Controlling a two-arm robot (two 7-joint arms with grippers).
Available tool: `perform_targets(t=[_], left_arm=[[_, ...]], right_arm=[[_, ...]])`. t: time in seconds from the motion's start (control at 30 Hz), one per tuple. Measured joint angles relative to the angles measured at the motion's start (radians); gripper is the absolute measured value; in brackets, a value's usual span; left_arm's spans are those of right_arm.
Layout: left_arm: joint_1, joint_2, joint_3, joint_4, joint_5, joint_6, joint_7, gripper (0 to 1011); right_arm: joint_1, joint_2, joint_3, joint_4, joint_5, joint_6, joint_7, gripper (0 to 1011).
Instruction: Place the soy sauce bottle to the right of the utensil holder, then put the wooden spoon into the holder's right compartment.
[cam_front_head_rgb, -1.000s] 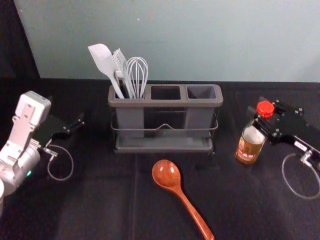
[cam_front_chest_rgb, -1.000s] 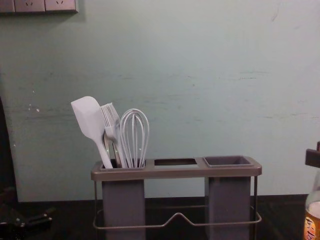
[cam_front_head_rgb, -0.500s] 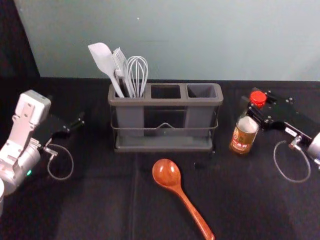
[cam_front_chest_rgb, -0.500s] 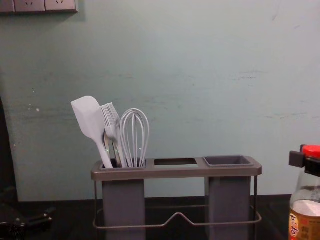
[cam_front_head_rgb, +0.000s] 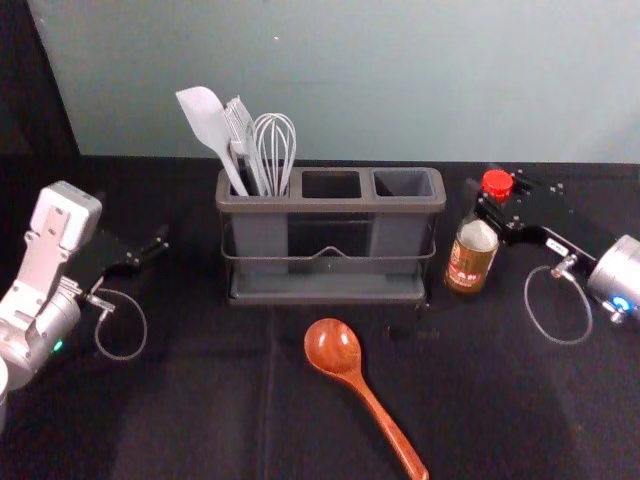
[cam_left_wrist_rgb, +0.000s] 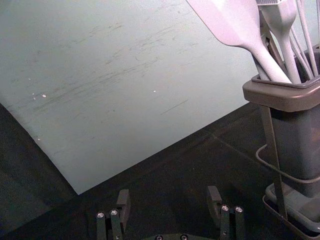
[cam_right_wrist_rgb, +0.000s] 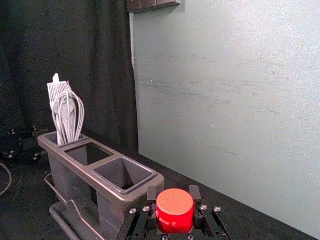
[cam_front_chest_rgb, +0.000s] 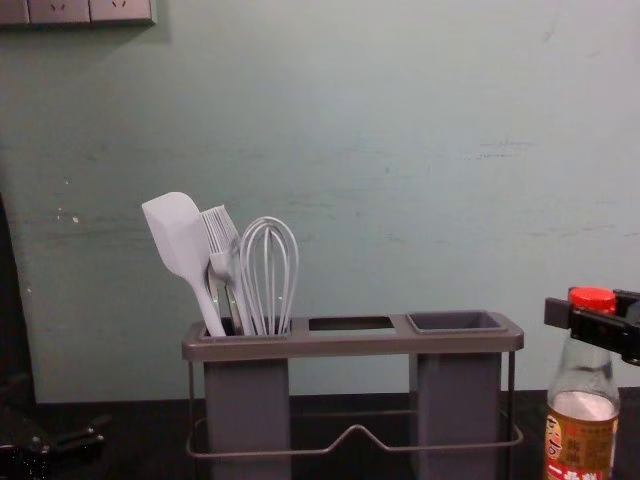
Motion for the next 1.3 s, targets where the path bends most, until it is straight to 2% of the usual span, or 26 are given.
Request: perform_targets(t=[0.33, 1.3], left_arm=[[0.000, 0.000, 0.000, 0.000, 0.000, 0.000, 0.000, 1005], [0.000, 0.000, 0.000, 0.000, 0.000, 0.000, 0.000, 1005]], right_arm=[[0.017, -0.018, -0.012, 0.017, -0.020, -0.006, -0.013, 382], [0.044, -0.047, -0.014, 0.063, -0.034, -0.010, -0.017, 382]])
